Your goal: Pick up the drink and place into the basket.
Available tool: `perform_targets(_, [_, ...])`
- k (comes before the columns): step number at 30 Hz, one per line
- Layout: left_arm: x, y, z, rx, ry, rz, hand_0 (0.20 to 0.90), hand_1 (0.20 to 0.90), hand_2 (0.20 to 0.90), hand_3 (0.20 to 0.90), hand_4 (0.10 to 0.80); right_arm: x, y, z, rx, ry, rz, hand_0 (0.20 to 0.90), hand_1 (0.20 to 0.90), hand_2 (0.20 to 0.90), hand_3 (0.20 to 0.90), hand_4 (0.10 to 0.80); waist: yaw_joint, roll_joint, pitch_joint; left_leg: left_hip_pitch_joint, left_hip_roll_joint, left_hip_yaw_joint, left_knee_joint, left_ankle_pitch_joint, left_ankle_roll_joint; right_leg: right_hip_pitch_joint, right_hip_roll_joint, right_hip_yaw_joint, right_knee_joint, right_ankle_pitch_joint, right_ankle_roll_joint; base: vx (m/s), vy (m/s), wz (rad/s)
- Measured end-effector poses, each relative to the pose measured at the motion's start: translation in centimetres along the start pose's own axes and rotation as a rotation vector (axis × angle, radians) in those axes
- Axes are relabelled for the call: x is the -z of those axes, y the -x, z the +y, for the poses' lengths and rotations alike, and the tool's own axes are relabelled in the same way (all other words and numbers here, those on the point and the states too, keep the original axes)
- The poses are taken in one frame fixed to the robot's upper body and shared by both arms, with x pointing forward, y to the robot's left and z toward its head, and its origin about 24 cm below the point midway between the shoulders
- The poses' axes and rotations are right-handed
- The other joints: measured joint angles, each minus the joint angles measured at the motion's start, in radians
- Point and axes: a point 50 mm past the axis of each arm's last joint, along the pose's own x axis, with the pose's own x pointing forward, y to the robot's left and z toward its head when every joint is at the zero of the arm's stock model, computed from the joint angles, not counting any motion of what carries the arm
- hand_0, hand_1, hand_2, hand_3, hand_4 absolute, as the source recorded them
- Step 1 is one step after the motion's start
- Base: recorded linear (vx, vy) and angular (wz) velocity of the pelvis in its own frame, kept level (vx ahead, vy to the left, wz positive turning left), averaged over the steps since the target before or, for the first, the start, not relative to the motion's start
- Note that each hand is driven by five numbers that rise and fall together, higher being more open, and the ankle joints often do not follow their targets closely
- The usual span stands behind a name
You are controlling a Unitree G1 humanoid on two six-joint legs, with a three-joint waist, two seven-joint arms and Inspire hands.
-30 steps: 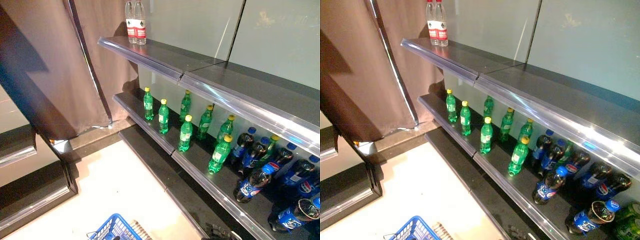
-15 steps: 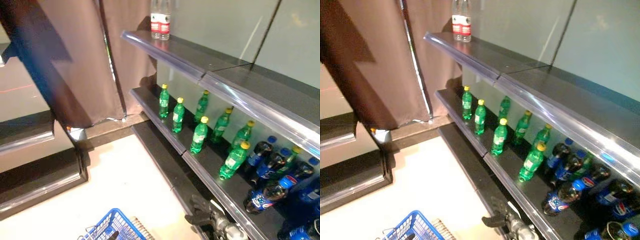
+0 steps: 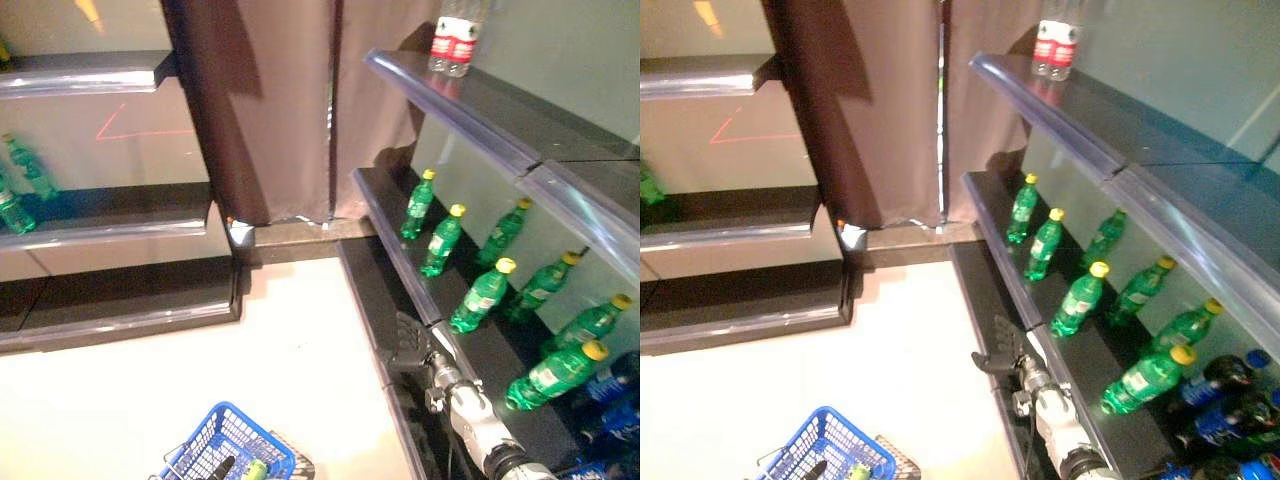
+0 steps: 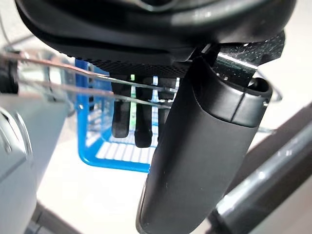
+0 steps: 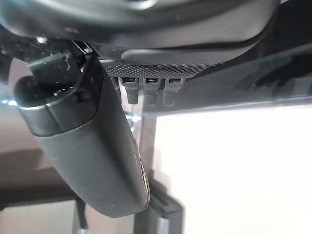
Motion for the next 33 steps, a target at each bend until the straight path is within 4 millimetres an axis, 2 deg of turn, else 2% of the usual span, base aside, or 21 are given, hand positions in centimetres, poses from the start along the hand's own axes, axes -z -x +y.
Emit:
perform_targets(4, [-0.2,-0.2,-0.5,0.01,0.016,-0.003,0.3,0.3,0.3,0.2,0.1,-2.1,-1.1,-0.3,0.045,-0.033,-0.056,0.9,0.9,0.9,0.9,0.8,0.045,0.012,0.01,-0.004,-0.008,-0.037,0.009,0.003,-0.003,0.017,-0.001,-0.034,0.0,-0.008,0.003,0.062,0.043,0.27])
perform_targets(6, [-0.2,-0.2,-0.7,0.016,0.013,0.003,0.3,0.3,0.3,0.2,0.1,-2.6,-1.3,-0.5,0.075,-0.049,-0.072,0.9,0.9,0.9,0.9,0.8,0.041,0.011,0.014,-0.017,-0.013,-0.017,0.015,0.006,-0.003,0.032,0.001,-0.05,0.0,-0.021,-0.003,0.053,0.039,0.66])
perform_targets(9, [-0.4,-0.3,-1.0,0.025,0.003,0.0,0.3,0.3,0.3,0.2,0.1,-2.6,-1.3,-1.0,0.128,-0.066,-0.071,0.9,0.9,0.9,0.9,0.8,0.031,0.001,0.017,-0.031,-0.01,0.023,0.018,0.008,-0.001,0.046,0.009,-0.043,0.001,-0.046,-0.011,0.038,0.025,0.66])
perform_targets(12, [-0.4,-0.2,-0.7,0.019,0.005,0.002,0.3,0.3,0.3,0.2,0.1,-2.9,-1.4,-1.3,0.169,-0.084,-0.081,0.9,0.9,0.9,0.9,0.8,0.049,-0.004,0.018,-0.031,-0.016,0.027,0.032,0.015,0.003,0.043,0.001,-0.043,0.011,-0.051,-0.009,0.032,0.02,0.14])
perform_targets(16, [-0.5,-0.2,-1.0,0.032,-0.005,0.007,0.3,0.3,0.3,0.2,0.1,-2.9,-1.3,-1.3,0.218,-0.093,-0.08,0.9,0.9,0.9,0.9,0.8,0.034,-0.004,0.019,-0.03,-0.025,0.028,0.031,0.02,0.01,0.043,-0.007,-0.037,0.013,-0.048,-0.004,0.003,0.001,-0.01])
perform_targets(21, [-0.8,-0.3,-1.3,0.044,-0.035,0.009,0.3,0.3,0.3,0.2,0.1,-2.9,-1.2,-1.4,0.256,-0.104,-0.087,0.9,0.9,0.9,0.9,0.8,0.02,-0.006,0.019,-0.026,-0.015,0.057,0.025,0.019,0.01,0.024,-0.003,0.032,0.017,-0.046,-0.002,-0.012,-0.004,-0.17])
perform_targets(27, [-1.2,-0.1,-0.7,0.021,-0.077,0.008,0.3,0.3,0.3,0.2,0.1,-2.9,-0.3,-0.8,0.228,-0.143,-0.128,0.9,0.9,0.9,0.9,0.8,-0.033,-0.018,0.011,-0.008,0.004,0.109,-0.005,0.021,0.009,-0.007,0.001,0.092,0.022,-0.039,-0.001,-0.039,0.0,-0.28])
perform_targets(33, [-1.0,-0.1,-0.9,0.023,-0.108,0.019,0.3,0.3,0.3,0.2,0.1,-1.3,1.5,-0.2,0.155,-0.171,-0.118,0.9,0.9,0.9,0.9,0.8,-0.09,-0.022,0.009,0.02,0.015,0.171,-0.017,0.015,0.016,-0.014,0.0,0.165,0.011,-0.022,0.003,-0.046,0.008,-0.37])
